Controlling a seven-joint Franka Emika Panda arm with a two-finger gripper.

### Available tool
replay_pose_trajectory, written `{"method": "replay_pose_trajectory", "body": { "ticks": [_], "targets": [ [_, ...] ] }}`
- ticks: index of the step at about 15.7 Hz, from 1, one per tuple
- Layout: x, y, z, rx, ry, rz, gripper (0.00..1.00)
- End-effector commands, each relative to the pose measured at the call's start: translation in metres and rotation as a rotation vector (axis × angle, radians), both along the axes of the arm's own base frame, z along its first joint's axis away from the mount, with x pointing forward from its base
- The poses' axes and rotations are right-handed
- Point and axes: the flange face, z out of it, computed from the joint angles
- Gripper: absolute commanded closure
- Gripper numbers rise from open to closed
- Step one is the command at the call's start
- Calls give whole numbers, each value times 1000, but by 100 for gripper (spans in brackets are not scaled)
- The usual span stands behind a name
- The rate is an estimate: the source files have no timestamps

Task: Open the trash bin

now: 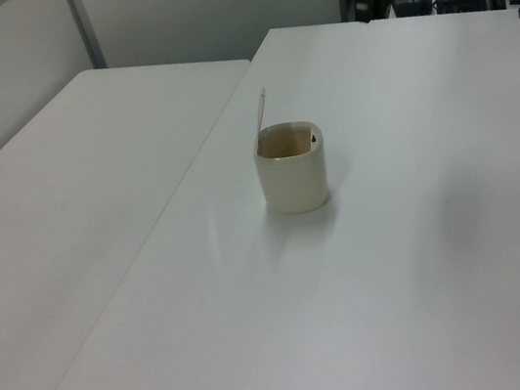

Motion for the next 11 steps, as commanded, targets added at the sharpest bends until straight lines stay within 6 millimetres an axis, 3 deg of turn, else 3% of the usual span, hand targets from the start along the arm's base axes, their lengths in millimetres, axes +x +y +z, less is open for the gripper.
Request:
{"method": "replay_pose_trajectory", "body": {
  "ticks": [1,5,11],
  "targets": [
    [-22,-25,8,-4,63,214,0],
    [-11,-50,12,-26,51,285,0],
    [-7,-50,6,-32,65,293,0]
  ]
}}
